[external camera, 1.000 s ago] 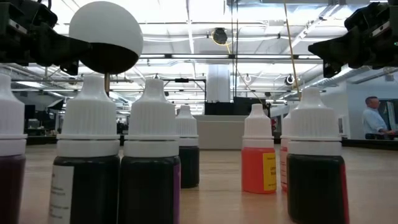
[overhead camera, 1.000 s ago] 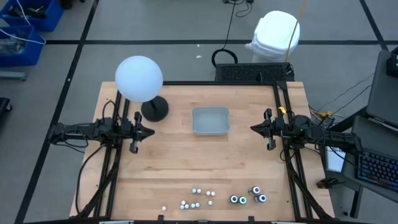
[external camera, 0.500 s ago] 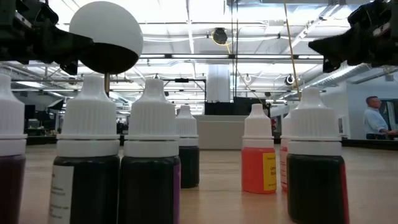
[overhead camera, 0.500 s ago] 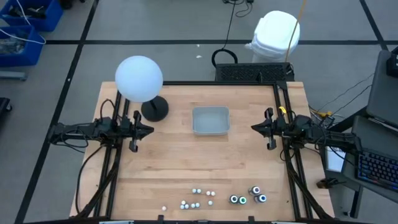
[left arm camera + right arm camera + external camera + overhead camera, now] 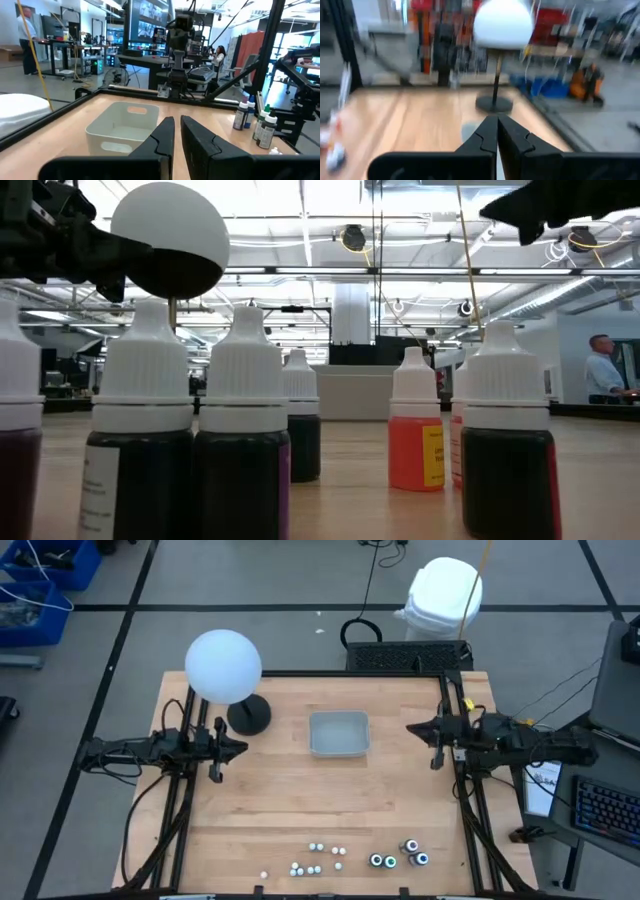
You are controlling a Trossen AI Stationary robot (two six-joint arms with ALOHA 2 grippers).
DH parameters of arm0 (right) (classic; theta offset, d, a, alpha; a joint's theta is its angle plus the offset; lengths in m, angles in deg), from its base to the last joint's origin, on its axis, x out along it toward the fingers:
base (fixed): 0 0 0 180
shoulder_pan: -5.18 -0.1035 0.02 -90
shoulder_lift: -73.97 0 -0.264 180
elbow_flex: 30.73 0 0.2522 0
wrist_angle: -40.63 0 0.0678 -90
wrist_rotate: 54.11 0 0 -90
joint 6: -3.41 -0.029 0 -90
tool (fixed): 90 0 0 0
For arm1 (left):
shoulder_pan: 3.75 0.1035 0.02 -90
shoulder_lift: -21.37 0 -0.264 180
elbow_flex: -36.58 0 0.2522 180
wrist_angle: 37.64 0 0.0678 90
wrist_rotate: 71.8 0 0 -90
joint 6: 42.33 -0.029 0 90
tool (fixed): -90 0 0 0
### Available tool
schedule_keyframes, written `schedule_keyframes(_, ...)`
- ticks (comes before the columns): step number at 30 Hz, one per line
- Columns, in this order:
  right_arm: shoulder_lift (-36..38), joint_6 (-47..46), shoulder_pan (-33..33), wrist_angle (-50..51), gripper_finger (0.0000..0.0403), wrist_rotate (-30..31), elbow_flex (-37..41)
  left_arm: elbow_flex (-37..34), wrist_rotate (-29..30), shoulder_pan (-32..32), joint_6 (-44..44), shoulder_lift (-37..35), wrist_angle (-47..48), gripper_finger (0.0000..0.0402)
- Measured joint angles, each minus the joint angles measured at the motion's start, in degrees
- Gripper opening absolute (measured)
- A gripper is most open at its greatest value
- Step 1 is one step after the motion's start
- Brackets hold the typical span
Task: Pick & Place food coloring
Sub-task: Put the large blue food coloring bottle into the gray bin
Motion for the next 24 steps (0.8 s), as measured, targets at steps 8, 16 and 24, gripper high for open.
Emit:
schedule_keyframes(8, -19.26, -4.07, -9.91, 28.56, 0.0, 8.69, -23.08, 0.0, 0.03, 0.02, 0.52, 0.97, -0.29, 0.0037)
schedule_keyframes(16, -34.91, -22.3, -20.08, 60.47, 0.0, 6.05, -43.11, 0.0, 2.34, 0.02, 1.95, 0.96, -0.63, 0.0037)
schedule_keyframes(24, -45.1, -39.43, -36.3, 64.0, 0.0, -0.43, -47.91, 0.0, 2.36, 0.02, 7.24, 0.96, -0.64, 0.0037)
